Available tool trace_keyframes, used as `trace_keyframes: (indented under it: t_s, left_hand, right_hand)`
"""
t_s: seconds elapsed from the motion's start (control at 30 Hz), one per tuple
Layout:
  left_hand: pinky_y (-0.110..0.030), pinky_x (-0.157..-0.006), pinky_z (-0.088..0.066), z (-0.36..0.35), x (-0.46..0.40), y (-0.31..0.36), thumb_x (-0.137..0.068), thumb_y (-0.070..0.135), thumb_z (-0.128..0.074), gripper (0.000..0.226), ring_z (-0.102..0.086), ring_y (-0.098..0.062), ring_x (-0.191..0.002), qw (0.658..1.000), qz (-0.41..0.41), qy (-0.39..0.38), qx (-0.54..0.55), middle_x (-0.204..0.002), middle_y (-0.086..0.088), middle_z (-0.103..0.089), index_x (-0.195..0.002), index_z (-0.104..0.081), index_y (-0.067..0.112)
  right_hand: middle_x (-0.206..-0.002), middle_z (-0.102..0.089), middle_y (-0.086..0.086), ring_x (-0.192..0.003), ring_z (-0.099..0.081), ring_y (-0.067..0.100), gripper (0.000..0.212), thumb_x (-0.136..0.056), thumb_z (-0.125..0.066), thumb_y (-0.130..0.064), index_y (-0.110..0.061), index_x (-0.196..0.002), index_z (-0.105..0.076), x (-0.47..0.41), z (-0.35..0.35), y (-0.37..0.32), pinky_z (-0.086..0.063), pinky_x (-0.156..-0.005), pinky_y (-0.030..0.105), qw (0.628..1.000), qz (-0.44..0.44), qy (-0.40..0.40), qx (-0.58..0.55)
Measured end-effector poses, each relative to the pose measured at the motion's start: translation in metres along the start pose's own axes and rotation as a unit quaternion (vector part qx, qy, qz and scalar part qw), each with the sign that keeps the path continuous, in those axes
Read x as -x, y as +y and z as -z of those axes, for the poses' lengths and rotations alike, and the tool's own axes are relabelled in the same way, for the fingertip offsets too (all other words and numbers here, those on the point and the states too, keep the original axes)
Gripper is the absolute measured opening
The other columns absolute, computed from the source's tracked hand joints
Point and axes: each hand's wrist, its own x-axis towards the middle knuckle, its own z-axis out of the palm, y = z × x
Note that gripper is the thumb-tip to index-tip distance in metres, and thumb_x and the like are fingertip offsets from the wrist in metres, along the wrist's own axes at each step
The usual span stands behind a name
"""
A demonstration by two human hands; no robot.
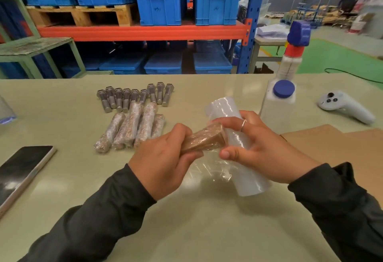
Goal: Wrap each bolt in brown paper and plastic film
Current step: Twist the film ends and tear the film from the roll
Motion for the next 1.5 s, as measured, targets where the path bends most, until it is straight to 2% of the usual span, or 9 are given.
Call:
trace_keyframes:
  t_s: [0.23,0.43,0.53,0.67,0.83,0.97,1.07,1.3,1.5]
  left_hand:
    - [-0.023,-0.048,-0.035,-0.025,-0.012,0.005,-0.083,0.04,-0.051,0.029,-0.043,-0.008,-0.048,0.97,0.053,0.035,0.236,-0.058,0.006,-0.049,-0.108,-0.037,0.032]
    - [-0.013,-0.089,-0.044,-0.038,-0.016,0.012,-0.071,0.067,-0.058,0.061,-0.056,0.002,-0.109,0.904,0.086,-0.01,0.418,-0.117,0.026,-0.059,-0.125,-0.036,0.052]
    - [-0.01,-0.085,-0.045,-0.046,-0.017,0.012,-0.058,0.044,-0.083,0.073,-0.058,0.002,-0.107,0.872,0.118,0.03,0.474,-0.115,0.022,-0.062,-0.121,-0.047,0.043]
    - [-0.017,-0.082,-0.048,-0.054,-0.014,0.008,-0.061,0.013,-0.081,0.058,-0.063,-0.006,-0.102,0.815,0.152,0.064,0.556,-0.108,0.012,-0.068,-0.112,-0.059,0.028]
    - [-0.03,-0.077,-0.053,-0.056,-0.013,0.005,-0.064,0.02,-0.075,0.032,-0.064,-0.014,-0.087,0.768,0.166,0.089,0.612,-0.09,0.003,-0.07,-0.095,-0.069,0.022]
    - [-0.024,-0.051,-0.048,-0.05,-0.01,0.001,-0.061,0.031,-0.074,0.024,-0.057,-0.006,-0.059,0.776,0.207,0.082,0.59,-0.067,0.012,-0.061,-0.085,-0.071,0.032]
    - [-0.02,-0.044,-0.044,-0.046,-0.009,0.002,-0.067,0.027,-0.069,0.008,-0.051,-0.003,-0.044,0.766,0.219,0.073,0.6,-0.053,0.012,-0.054,-0.073,-0.072,0.032]
    - [-0.022,-0.04,-0.043,-0.044,-0.013,0.01,-0.076,0.036,-0.064,0.022,-0.043,-0.012,-0.037,0.709,0.249,0.089,0.654,-0.049,0.0,-0.048,-0.061,-0.067,0.021]
    - [-0.02,-0.054,-0.048,-0.054,-0.014,0.02,-0.064,0.037,-0.072,0.038,-0.059,-0.011,-0.066,0.748,0.209,0.143,0.613,-0.074,0.008,-0.064,-0.098,-0.059,0.024]
  right_hand:
    - [-0.118,-0.048,-0.007,-0.103,-0.05,-0.009,0.039,-0.061,-0.053,-0.066,-0.059,-0.099,-0.05,-0.007,-0.011,0.008,-0.039,-0.09,0.009,0.991,0.037,0.045,-0.118]
    - [-0.109,-0.043,-0.01,-0.098,-0.046,-0.012,0.026,-0.07,-0.049,-0.071,-0.071,-0.095,-0.044,-0.008,-0.024,0.008,-0.035,-0.081,-0.002,0.99,0.011,0.063,-0.124]
    - [-0.114,-0.042,-0.005,-0.105,-0.048,-0.002,0.029,-0.074,-0.044,-0.071,-0.063,-0.102,-0.043,-0.007,-0.033,0.005,-0.037,-0.084,0.002,0.985,-0.022,0.051,-0.162]
    - [-0.125,-0.049,-0.003,-0.109,-0.054,0.004,0.053,-0.065,-0.028,-0.085,-0.062,-0.111,-0.041,-0.004,-0.04,0.004,-0.046,-0.092,0.022,0.964,-0.023,0.044,-0.261]
    - [-0.111,-0.064,-0.008,-0.086,-0.069,0.02,0.044,-0.082,-0.053,-0.04,-0.066,-0.116,-0.042,-0.004,-0.039,0.002,-0.056,-0.066,0.03,0.907,-0.073,0.06,-0.411]
    - [-0.131,-0.042,-0.01,-0.111,-0.05,-0.004,0.028,-0.083,-0.046,-0.051,-0.067,-0.105,-0.051,-0.002,-0.041,0.004,-0.039,-0.097,0.012,0.973,-0.041,0.111,-0.197]
    - [-0.13,-0.027,-0.017,-0.1,-0.032,-0.032,0.029,-0.073,-0.035,-0.064,-0.069,-0.099,-0.046,-0.001,-0.042,0.003,-0.027,-0.077,-0.01,0.987,-0.036,0.13,-0.092]
    - [-0.141,-0.009,-0.021,-0.128,-0.032,0.014,0.057,-0.082,-0.01,-0.065,-0.055,-0.129,-0.039,0.003,-0.06,0.0,-0.032,-0.105,0.025,0.977,-0.026,0.163,0.134]
    - [-0.151,-0.004,0.01,-0.126,-0.033,0.031,0.056,-0.09,0.002,-0.056,-0.043,-0.138,-0.023,0.007,-0.072,-0.019,-0.039,-0.102,0.039,0.95,-0.038,0.189,0.246]
